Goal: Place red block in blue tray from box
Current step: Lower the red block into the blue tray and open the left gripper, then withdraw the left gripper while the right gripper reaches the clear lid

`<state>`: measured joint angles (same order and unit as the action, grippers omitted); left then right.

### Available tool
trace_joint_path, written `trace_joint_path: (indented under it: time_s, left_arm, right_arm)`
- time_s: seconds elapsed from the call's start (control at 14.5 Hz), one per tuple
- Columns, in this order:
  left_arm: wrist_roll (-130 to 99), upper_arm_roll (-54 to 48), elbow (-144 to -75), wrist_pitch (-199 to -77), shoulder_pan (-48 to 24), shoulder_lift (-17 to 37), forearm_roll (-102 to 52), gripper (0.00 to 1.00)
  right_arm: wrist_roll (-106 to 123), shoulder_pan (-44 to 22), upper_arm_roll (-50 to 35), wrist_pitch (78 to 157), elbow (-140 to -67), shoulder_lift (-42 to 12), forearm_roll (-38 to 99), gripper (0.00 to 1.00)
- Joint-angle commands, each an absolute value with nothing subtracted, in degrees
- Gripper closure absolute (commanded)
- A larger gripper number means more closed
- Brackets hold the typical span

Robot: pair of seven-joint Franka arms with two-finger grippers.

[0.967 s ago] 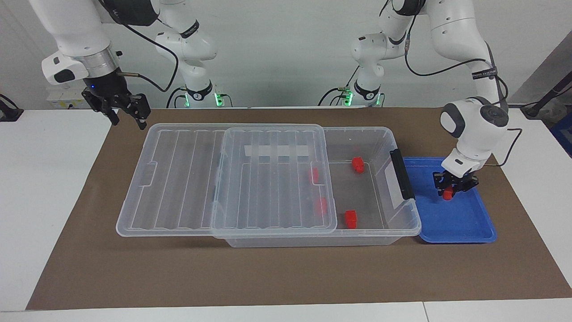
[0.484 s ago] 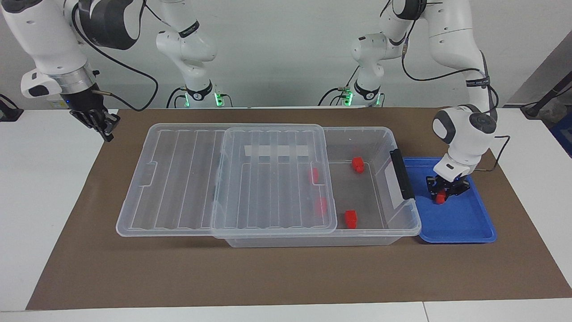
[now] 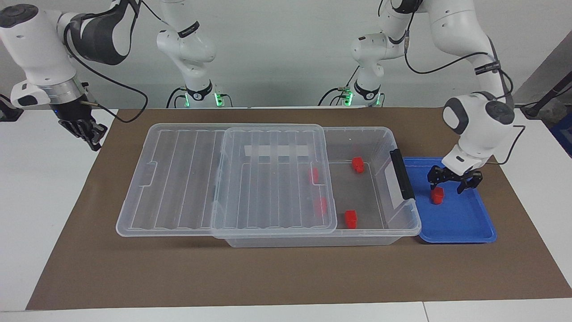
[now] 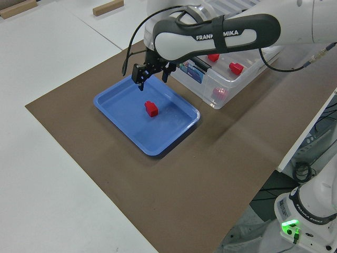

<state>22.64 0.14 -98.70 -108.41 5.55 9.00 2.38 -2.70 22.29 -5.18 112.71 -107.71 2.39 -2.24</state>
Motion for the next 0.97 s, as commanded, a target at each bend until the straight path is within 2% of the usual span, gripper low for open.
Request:
trace_joint_path:
  time_s: [0.0,0.21,0.69,0.9]
  left_arm:
    - [23.6,0.4,-94.2,-98.5,5.3,4.1,1.5,0.00]
    - [23.6,0.4,-95.3,-94.8,4.9,-3.4,1.4,0.00]
    - [23.2,0.4,-95.8,-98.0,4.0,-3.4,1.6,0.00]
    - [20.9,0.5,-95.4,-94.5,1.4,-3.3,2.1,0.00]
  right_arm:
    - [0.4,24.1,-5.7,116.7,-110.1,2.2,-1.9,1.00]
    - [1.5,24.9,-5.7,118.4,-112.1,1.9,-1.9,1.00]
    - [1.8,20.6,-5.9,120.1,-113.6,1.0,-1.9,1.00]
    - [2.2,16.6,-6.0,119.4,-113.6,0.8,-0.4,1.00]
